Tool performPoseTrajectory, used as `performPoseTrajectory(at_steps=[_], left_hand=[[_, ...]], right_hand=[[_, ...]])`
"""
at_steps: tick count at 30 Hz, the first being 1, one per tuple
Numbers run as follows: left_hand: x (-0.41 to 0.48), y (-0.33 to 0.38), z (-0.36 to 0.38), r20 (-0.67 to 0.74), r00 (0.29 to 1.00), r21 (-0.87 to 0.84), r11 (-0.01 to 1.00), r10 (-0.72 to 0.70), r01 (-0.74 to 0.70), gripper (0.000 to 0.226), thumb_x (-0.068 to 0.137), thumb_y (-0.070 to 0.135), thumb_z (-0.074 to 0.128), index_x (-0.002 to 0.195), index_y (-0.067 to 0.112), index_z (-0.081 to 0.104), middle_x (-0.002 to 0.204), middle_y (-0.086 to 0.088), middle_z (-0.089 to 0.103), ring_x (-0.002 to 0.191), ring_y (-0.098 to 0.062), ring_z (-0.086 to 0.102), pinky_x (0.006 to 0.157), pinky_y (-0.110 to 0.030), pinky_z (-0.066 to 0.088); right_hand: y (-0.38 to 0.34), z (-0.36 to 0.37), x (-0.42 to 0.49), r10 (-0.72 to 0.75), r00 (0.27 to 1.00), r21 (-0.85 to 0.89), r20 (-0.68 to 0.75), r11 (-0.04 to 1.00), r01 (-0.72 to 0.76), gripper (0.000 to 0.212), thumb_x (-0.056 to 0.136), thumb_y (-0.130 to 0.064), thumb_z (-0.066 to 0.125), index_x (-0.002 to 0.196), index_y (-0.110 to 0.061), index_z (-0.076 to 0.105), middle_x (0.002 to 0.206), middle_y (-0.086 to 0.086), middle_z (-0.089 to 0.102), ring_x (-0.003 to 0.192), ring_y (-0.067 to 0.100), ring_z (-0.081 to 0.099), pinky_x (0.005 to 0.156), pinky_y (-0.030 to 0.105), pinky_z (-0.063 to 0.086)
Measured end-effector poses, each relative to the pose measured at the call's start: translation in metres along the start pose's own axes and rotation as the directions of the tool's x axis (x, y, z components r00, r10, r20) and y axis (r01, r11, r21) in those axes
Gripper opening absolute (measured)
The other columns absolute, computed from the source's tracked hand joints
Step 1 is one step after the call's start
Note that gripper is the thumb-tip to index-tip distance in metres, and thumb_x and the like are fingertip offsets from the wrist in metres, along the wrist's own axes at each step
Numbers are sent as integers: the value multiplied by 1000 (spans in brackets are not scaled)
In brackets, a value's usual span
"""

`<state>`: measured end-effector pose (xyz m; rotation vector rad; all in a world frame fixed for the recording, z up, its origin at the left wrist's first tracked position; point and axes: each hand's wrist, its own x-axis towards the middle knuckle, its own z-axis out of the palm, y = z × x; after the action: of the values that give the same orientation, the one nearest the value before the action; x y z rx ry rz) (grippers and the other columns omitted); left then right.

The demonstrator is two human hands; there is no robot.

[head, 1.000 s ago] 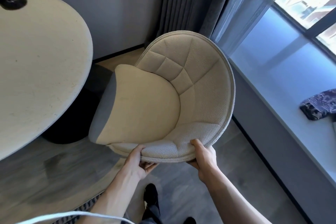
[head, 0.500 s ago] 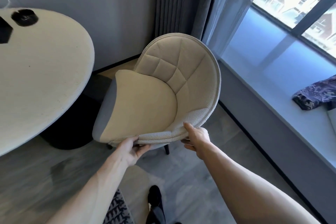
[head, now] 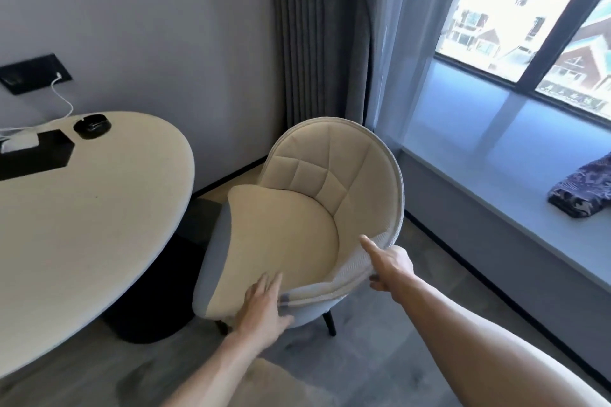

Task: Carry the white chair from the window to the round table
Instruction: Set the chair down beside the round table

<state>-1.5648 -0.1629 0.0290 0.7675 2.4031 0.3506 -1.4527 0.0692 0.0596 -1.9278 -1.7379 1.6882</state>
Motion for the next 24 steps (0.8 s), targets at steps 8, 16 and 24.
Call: performPoseTrajectory(at_steps=[8, 16, 24], left_hand=[[30, -20, 33, 42, 975, -9, 976, 219, -219, 32, 77, 28, 54, 108, 34, 62, 104, 6, 72, 100, -23, 65, 73, -33, 52], [3, -25, 38, 113, 950, -1, 956, 293, -295, 42, 79, 35, 59, 121, 38, 57, 114, 6, 71, 111, -23, 62, 78, -30, 48], [-12, -39, -2, 238, 935, -147, 961, 263, -233, 37, 80, 32, 59, 116, 27, 65, 113, 5, 72, 109, -18, 63, 87, -29, 49]], right_hand=[[19, 18, 0, 16, 976, 65, -219, 998, -2, 9, 78, -17, 64, 74, -10, 61, 83, 13, 64, 63, 31, 68, 58, 51, 63], [56, 10, -33, 115, 958, 88, -264, 992, -95, 20, 82, -18, 66, 96, -3, 66, 101, 19, 69, 81, 34, 71, 50, 40, 62], [37, 2, -85, -2, 981, -170, -193, 985, -31, 23, 81, -26, 61, 89, -5, 63, 86, 11, 70, 72, 26, 68, 73, 41, 62]])
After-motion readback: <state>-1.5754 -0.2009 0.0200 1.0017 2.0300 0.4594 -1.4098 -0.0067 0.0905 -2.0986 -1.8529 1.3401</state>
